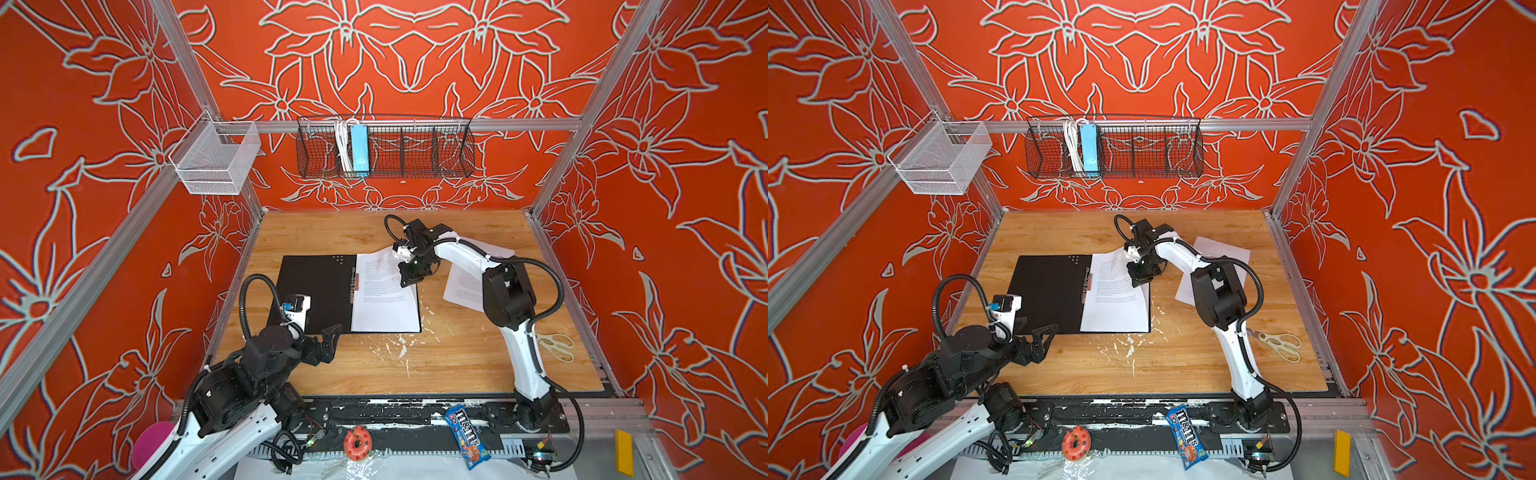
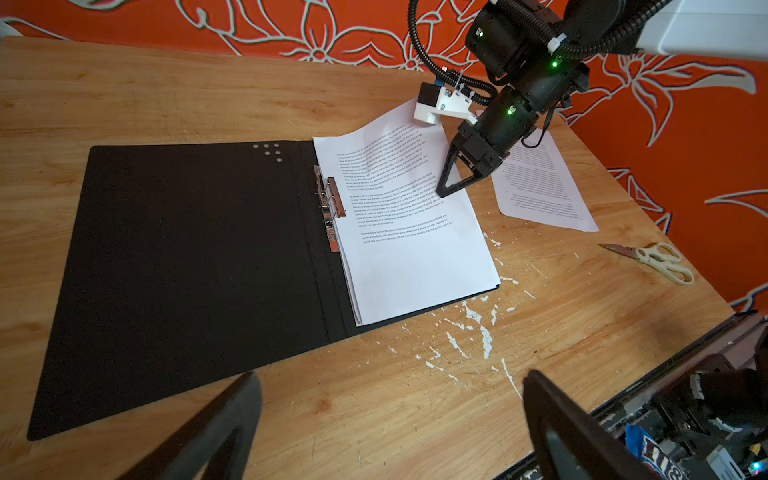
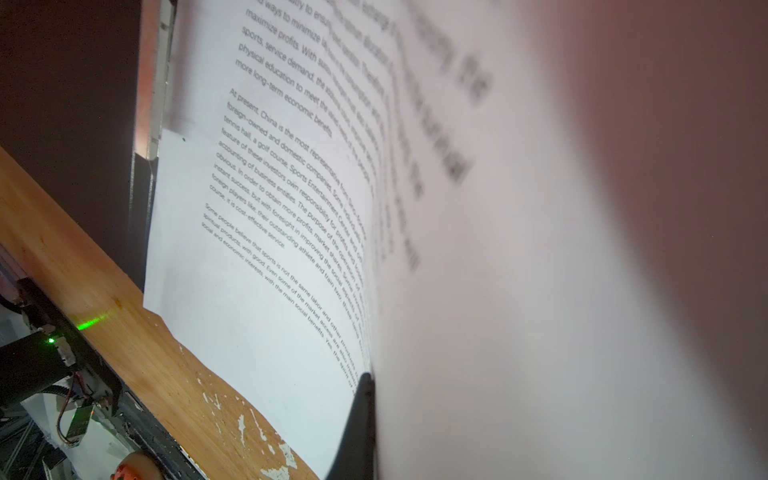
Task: Put the files into the folder
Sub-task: 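Lay the held sheets onto the folder stack with the right gripper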
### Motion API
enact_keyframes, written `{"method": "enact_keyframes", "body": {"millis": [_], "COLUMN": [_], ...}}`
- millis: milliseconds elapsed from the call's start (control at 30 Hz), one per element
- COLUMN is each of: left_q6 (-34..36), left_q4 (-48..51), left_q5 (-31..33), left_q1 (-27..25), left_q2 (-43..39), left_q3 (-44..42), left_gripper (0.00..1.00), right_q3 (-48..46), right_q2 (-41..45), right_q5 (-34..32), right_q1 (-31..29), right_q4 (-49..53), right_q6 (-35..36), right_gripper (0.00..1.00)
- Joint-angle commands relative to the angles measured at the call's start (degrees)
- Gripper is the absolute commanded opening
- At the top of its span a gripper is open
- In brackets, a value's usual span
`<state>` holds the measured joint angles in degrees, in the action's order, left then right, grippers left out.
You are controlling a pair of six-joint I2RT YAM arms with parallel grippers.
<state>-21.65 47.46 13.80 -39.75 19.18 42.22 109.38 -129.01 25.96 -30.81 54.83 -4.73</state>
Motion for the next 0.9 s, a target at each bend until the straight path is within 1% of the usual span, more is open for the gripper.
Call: {"method": "enact_keyframes", "body": {"millis": [0,267,633,800,867], "left_q6": [0.30,0.34,0.38,0.38,0.42], "left_q4": [-0.70,-0.70,-0.70,-0.70,-0.70], "left_q5": [-0.27,-0.27,-0.44,-0.53,-0.53], "left_q1": [0.37,0.37,0.37,0.37,0.37], "left_q2": [0.16,0.24,0.24,0.06,0.07], "left_q3": [0.41,0.40,0.41,0.41,0.37], "left_gripper": [0.98,0.98,0.98,0.98,0.98], "right_q3": [2.05,2.24,2.06,2.24,2.28], "right_q2": [-1.36,-1.34,-0.99,-1.07,-0.99], "right_q5": [0.96,1.73,0.89,0.60,-0.46], "right_q1": [-0.34,-0.45,-0.48,-0.48,-0.53], "right_q4": [1.39,1.16,1.07,1.15,1.16], "right_q6": [0.73,0.48,-0.01,-0.35,-0.82], "right_gripper": [0.00,0.00,0.28,0.39,0.44]}}
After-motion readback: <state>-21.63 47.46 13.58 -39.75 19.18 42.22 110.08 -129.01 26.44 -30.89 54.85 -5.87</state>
